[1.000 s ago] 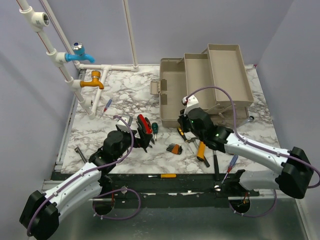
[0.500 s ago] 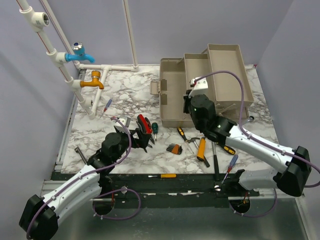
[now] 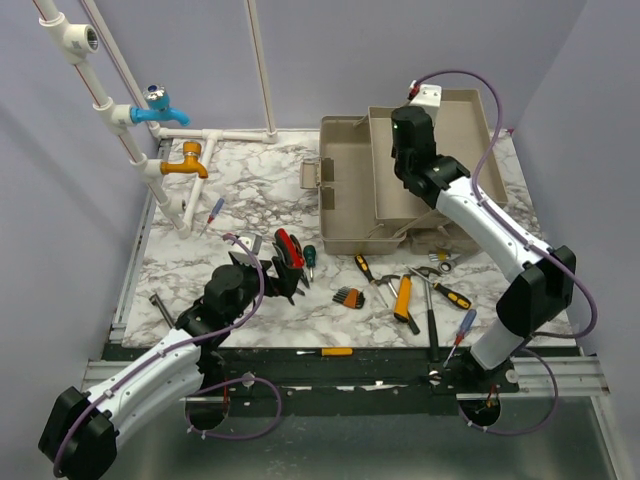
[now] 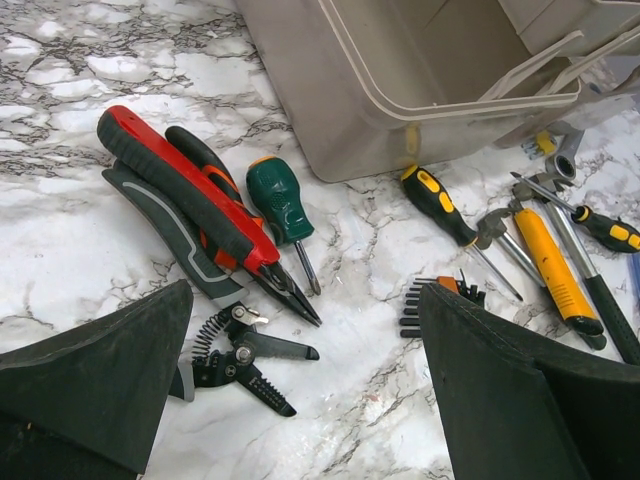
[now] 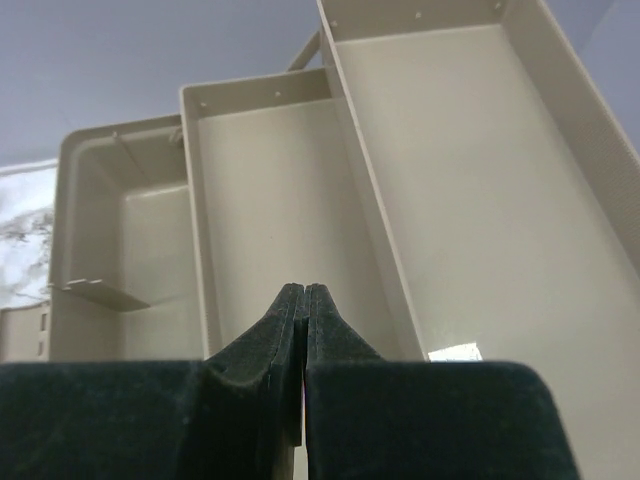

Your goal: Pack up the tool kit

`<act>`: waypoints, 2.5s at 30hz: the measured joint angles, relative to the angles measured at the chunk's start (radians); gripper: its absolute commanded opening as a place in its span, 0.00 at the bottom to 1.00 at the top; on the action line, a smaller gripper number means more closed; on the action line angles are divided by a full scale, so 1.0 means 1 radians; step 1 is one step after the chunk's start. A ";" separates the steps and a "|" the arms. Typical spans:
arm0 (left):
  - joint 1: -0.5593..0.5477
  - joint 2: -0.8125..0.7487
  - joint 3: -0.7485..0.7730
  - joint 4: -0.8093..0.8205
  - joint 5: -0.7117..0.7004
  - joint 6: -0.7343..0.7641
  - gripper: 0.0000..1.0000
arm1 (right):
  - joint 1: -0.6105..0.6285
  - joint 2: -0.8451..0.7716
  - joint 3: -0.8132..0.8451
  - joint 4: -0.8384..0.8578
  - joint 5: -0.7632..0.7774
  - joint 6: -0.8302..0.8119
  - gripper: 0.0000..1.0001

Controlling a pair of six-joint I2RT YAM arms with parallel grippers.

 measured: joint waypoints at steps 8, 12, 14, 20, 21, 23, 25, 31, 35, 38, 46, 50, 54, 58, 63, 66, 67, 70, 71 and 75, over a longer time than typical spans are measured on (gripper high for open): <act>0.000 0.005 0.000 0.001 0.000 0.000 0.98 | -0.072 0.034 0.010 -0.127 -0.389 0.045 0.71; 0.000 0.006 0.000 0.001 0.000 0.000 0.98 | -0.037 -0.091 -0.151 -0.132 -0.702 0.015 0.71; 0.000 0.007 0.000 0.001 0.000 0.000 0.99 | 0.016 -0.137 -0.210 -0.150 -0.745 0.012 0.69; 0.000 0.011 0.000 0.002 0.000 0.000 0.99 | 0.192 -0.178 -0.422 -0.167 -0.738 0.040 0.66; 0.000 0.011 0.000 0.002 0.001 0.000 0.99 | 0.204 -0.179 -0.470 -0.171 -0.729 0.049 0.65; 0.000 0.012 0.000 0.002 0.001 0.000 0.98 | 0.211 -0.179 -0.558 -0.177 -0.704 0.069 0.64; 0.000 0.012 0.000 0.002 0.001 0.000 0.98 | 0.209 -0.177 -0.618 -0.186 -0.665 0.094 0.64; 0.000 0.016 0.000 0.009 0.001 0.000 0.99 | 0.207 -0.104 -0.637 -0.139 -0.577 0.130 0.63; 0.000 0.021 0.000 0.009 0.001 0.000 0.98 | 0.207 -0.030 -0.636 -0.064 -0.537 0.137 0.56; 0.000 0.021 0.000 0.009 0.001 0.000 0.98 | 0.214 0.021 -0.635 -0.048 -0.505 0.149 0.52; 0.000 0.023 0.000 0.009 0.000 0.002 0.99 | 0.212 0.060 -0.651 0.040 -0.497 0.152 0.05; 0.000 0.023 0.000 0.010 0.000 0.003 0.98 | 0.211 -0.005 -0.713 0.078 -0.510 0.133 0.01; 0.000 0.025 0.000 0.010 0.001 0.003 0.98 | 0.211 -0.152 -0.750 0.100 -0.545 0.104 0.01; 0.000 0.028 0.000 0.013 0.001 0.003 0.98 | 0.211 -0.317 -0.773 0.208 -0.580 0.072 0.01; 0.000 0.038 0.000 0.016 0.001 0.003 0.98 | 0.211 -0.458 -0.793 0.324 -0.586 0.052 0.01; 0.000 0.039 0.000 0.016 0.001 0.003 0.99 | 0.211 -0.467 -0.792 0.362 -0.577 0.046 0.01; 0.000 0.039 0.000 0.016 0.001 0.003 0.99 | 0.211 -0.465 -0.789 0.363 -0.568 0.045 0.01; 0.000 0.039 0.000 0.016 0.001 0.003 0.98 | 0.211 -0.449 -0.761 0.359 -0.527 0.038 0.01; 0.000 0.039 0.000 0.016 0.001 0.003 0.98 | 0.211 -0.442 -0.744 0.357 -0.515 0.035 0.01; 0.000 0.040 0.000 0.016 0.001 0.003 0.99 | 0.211 -0.432 -0.650 0.346 -0.481 0.020 0.01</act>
